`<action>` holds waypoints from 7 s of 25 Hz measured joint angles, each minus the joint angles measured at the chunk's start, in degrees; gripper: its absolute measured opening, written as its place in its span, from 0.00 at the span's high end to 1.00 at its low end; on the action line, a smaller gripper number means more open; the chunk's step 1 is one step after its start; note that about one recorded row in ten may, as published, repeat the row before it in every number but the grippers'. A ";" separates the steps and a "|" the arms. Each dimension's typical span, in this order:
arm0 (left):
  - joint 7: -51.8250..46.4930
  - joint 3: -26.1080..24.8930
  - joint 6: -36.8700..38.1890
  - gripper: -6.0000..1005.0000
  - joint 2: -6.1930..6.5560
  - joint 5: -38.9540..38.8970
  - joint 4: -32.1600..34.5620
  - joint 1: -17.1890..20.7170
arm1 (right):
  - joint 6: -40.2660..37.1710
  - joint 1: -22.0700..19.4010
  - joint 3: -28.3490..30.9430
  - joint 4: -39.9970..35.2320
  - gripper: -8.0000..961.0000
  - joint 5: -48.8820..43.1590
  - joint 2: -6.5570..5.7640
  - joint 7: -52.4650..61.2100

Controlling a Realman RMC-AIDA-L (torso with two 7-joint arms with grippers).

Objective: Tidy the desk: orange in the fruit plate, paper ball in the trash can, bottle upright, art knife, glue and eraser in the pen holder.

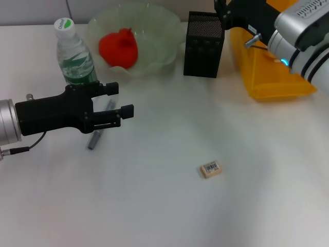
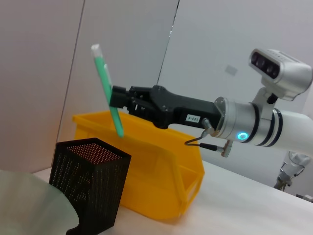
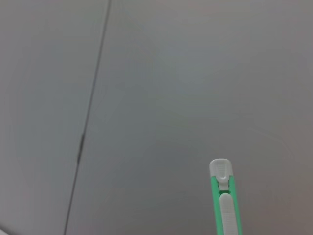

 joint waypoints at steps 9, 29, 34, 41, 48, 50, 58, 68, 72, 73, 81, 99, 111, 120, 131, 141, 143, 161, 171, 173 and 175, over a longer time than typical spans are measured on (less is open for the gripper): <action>-0.04 0.00 0.31 0.20 -0.07 -0.01 0.01 0.23 | 1.44 1.31 -1.29 0.51 0.82 0.05 0.00 1.12; -0.05 -0.45 0.45 0.20 -0.03 -0.15 0.02 -0.03 | 1.87 4.86 -1.43 4.39 0.77 0.03 0.00 1.12; -0.04 -0.45 0.38 0.20 0.08 -0.18 0.02 -0.18 | 2.45 4.88 -1.42 4.41 0.65 0.08 0.00 1.12; -0.04 -0.44 0.35 0.20 0.10 -0.19 0.02 -0.26 | 2.14 4.42 -1.22 3.99 0.41 0.09 0.00 2.16; 0.40 -0.43 0.41 0.20 0.00 -0.19 0.01 -0.27 | -0.45 2.19 -0.76 1.62 0.24 0.09 0.00 5.24; 0.53 -0.39 0.47 0.20 -0.05 -0.15 0.02 -0.23 | -5.12 0.15 -0.97 -0.47 0.21 0.09 -0.01 6.26; 0.23 -0.42 0.94 0.20 -0.07 -0.12 0.02 0.04 | -25.55 -5.52 -1.35 -4.38 0.21 0.08 -0.01 10.42; 0.87 -0.41 1.70 0.20 -0.08 -0.08 0.02 0.06 | -28.44 -7.29 -1.10 -4.47 0.21 -2.24 -0.74 19.10; 1.34 -0.39 1.96 0.20 -0.06 -0.08 0.01 0.10 | -32.59 -9.34 -0.70 -6.46 0.22 -6.14 -2.50 27.64; 1.38 -0.43 2.17 0.20 0.00 -0.09 0.01 0.12 | -33.94 -10.16 -0.60 -7.56 0.22 -8.19 -3.38 31.35; 1.44 -0.44 4.74 0.20 0.83 0.01 0.02 0.29 | -46.15 -11.66 13.47 -16.62 0.23 -38.22 -10.32 60.22; 1.45 -0.41 5.69 0.20 1.06 0.16 0.01 -0.01 | -49.68 -5.13 22.78 -33.95 0.24 -78.73 -7.01 79.52; 1.00 -0.16 5.29 0.20 1.47 0.33 0.10 0.17 | -52.73 0.71 21.53 -42.89 0.25 -107.43 -0.88 82.32; 1.30 -0.25 5.28 0.20 1.55 0.35 -0.17 0.52 | -44.71 1.75 7.48 -41.86 0.26 -109.23 -0.52 82.63; 1.36 -0.36 4.82 0.20 1.31 0.35 -0.28 0.79 | -38.33 1.14 -1.06 -39.90 0.27 -109.24 -0.36 81.72; 1.36 -0.35 4.75 0.20 1.09 0.35 -0.22 0.79 | -35.81 1.08 -2.37 -37.61 0.51 -108.91 -0.27 79.81; 1.36 -0.35 4.75 0.20 1.06 0.31 -0.17 0.79 | -35.25 1.08 -2.85 -37.28 0.52 -108.86 -0.27 79.77; 1.36 -0.37 4.66 0.20 1.07 0.03 -0.17 0.70 | -33.88 0.84 -5.47 -38.04 0.70 -109.22 -0.33 81.54; 1.32 -0.44 4.74 0.20 0.93 -0.01 0.01 0.61 | -37.06 0.61 9.48 -49.11 0.73 -108.91 -0.61 94.66; 1.34 -0.44 4.69 0.20 0.83 0.00 0.02 0.50 | -36.48 0.61 12.41 -51.45 0.73 -108.90 -0.62 97.69; 1.35 -0.44 4.69 0.20 0.83 0.00 0.01 0.43 | -34.07 0.71 15.88 -52.88 0.73 -108.90 -0.62 101.34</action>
